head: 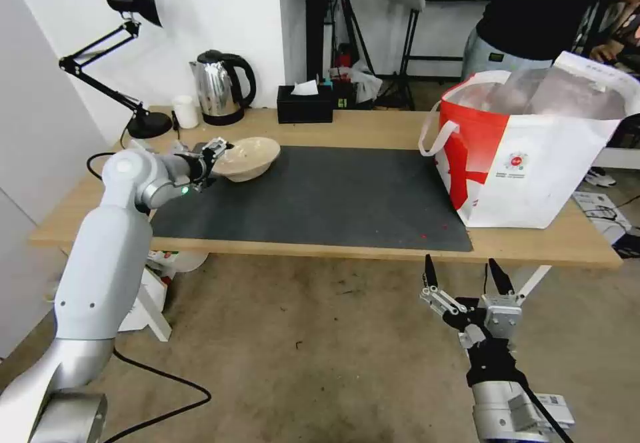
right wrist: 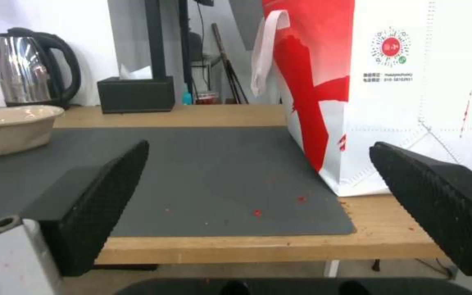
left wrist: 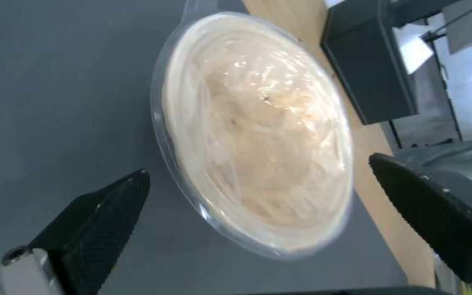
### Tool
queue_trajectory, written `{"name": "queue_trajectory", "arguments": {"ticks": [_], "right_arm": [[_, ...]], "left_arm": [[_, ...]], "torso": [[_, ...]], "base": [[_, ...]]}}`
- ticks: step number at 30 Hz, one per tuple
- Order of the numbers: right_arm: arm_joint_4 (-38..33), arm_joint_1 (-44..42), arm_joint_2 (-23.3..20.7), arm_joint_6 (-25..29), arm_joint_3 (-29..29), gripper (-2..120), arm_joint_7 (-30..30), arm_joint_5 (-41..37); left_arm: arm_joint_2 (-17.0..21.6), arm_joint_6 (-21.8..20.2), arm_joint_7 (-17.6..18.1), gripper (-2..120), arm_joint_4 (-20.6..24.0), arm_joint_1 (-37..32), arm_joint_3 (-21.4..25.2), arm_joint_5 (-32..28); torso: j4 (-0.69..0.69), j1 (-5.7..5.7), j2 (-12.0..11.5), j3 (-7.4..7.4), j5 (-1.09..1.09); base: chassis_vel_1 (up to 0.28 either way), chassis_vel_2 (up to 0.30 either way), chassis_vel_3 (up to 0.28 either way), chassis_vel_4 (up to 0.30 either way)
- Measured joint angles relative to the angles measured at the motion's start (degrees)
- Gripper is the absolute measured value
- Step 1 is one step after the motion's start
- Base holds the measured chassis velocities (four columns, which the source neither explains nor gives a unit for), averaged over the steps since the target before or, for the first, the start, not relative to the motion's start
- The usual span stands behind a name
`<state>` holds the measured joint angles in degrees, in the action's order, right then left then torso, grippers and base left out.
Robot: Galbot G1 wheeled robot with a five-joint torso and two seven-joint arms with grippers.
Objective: Pick up the trash from the table and place it into the takeout bag.
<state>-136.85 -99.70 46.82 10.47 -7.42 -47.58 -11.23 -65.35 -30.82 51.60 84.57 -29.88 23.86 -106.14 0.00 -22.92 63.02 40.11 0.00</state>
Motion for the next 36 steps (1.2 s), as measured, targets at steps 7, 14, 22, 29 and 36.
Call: {"name": "queue_trajectory", "arguments": {"ticks": [7,14,22,29,36], "right_arm": [[0.00,0.00,0.00,0.00,0.00,100,0.00,0.00],[0.00,0.00,0.00,0.00,0.00,100,0.00,0.00],[0.00,0.00,0.00,0.00,0.00,100,0.00,0.00],[0.00,0.00,0.00,0.00,0.00,100,0.00,0.00],[0.00,0.00,0.00,0.00,0.00,100,0.00,0.00]], "left_arm": [[-1.34,-0.28,-1.19,100,-4.09,1.10,-0.36,2.60],[-2.43,-0.62,-1.55,100,-6.34,2.21,-0.60,3.44],[-3.16,-1.18,-1.80,100,-6.67,2.62,-0.89,3.57],[-3.98,-1.24,-1.97,100,-7.28,3.15,-1.19,4.03],[-4.46,-1.31,-3.60,100,-8.04,3.19,-1.01,4.71]], "torso": [[0.01,0.00,0.00,0.00,0.00],[0.00,0.00,0.00,0.00,0.00],[0.00,0.00,0.00,-0.01,0.00],[0.00,0.00,0.00,0.00,0.00],[0.00,0.00,0.00,0.00,0.00]], "base": [[0.000,0.000,0.000,0.000],[0.000,0.000,0.000,0.000],[0.000,0.000,0.000,0.000],[0.000,0.000,0.000,0.000],[0.000,0.000,0.000,0.000]]}}
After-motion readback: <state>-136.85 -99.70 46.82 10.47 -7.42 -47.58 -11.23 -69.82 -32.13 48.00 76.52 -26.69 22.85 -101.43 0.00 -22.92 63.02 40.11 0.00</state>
